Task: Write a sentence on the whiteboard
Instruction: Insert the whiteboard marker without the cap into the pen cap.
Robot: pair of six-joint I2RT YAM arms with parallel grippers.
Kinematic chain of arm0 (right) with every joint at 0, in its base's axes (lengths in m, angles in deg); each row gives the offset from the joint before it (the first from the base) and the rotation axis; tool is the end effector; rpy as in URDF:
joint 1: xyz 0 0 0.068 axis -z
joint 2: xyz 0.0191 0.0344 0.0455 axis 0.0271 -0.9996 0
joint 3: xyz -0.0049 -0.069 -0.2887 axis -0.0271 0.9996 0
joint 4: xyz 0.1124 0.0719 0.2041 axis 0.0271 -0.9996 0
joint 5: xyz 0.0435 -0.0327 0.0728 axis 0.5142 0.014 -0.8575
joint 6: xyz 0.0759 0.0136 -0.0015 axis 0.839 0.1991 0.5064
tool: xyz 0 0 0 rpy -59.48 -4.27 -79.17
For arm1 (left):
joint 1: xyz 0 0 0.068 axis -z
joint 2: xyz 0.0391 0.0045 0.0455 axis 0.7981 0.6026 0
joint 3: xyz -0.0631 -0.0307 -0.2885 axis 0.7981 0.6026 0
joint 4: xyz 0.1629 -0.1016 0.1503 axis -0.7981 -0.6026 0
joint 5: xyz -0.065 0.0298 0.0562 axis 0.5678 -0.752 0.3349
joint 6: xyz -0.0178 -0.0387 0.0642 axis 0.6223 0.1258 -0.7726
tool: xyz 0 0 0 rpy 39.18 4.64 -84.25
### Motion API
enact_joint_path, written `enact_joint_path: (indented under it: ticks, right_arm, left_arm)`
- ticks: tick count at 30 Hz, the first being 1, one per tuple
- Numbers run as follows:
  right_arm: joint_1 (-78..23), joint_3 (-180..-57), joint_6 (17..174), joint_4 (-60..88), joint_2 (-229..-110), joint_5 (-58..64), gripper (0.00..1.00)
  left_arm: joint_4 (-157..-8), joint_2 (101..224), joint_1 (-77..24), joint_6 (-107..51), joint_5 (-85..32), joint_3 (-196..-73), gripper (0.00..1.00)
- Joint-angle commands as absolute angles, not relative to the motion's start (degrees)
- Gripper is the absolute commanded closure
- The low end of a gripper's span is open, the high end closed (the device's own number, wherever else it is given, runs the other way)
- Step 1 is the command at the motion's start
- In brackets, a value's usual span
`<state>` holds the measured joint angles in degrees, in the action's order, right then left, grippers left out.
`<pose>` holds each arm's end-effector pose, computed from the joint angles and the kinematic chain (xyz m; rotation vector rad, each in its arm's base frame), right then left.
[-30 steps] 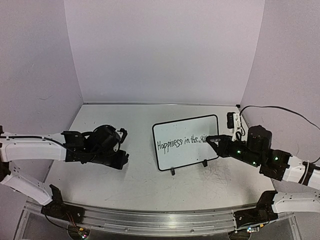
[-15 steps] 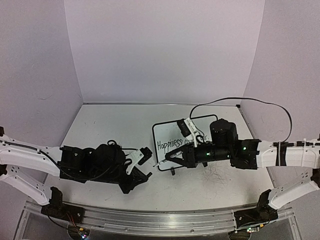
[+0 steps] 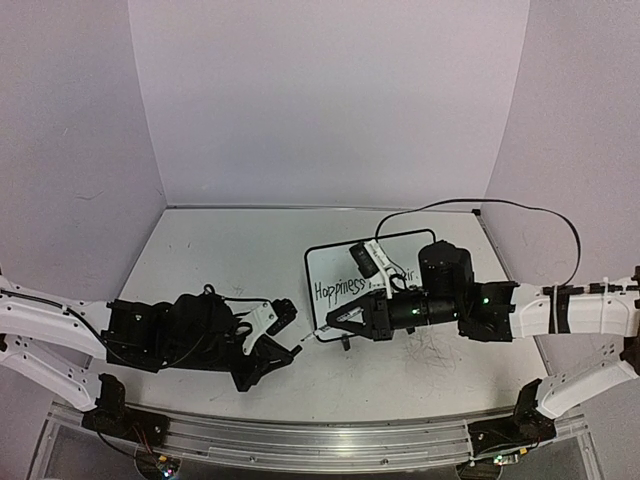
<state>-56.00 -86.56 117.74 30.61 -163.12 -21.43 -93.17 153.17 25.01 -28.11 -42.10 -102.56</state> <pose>0.1284 0.2659 0.2944 -0.9385 1.8731 1.4975 0.0594 -0.2396 0.2557 1.1837 1.9280 -0.7378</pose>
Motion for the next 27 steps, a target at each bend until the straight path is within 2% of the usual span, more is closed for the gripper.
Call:
enact_joint_path:
  ticks: [1, 14, 27]
  right_arm:
    - [-56.32, -87.56, 118.23, 33.48, -164.63, -23.27, 1.0]
    - [-56.41, -85.03, 117.9, 34.1, -160.84, -21.64, 1.0]
    - [-56.75, -85.17, 117.84, 35.15, -163.97, -23.82, 1.0]
  left_arm:
    - [-90.69, 151.89, 25.27, -29.12, -42.72, -102.5, 1.0]
    - [-90.69, 153.17, 25.27, -28.88, -42.68, -102.8, 1.0]
    - [-90.69, 154.1, 25.21, -28.88, -42.55, -103.43, 1.0]
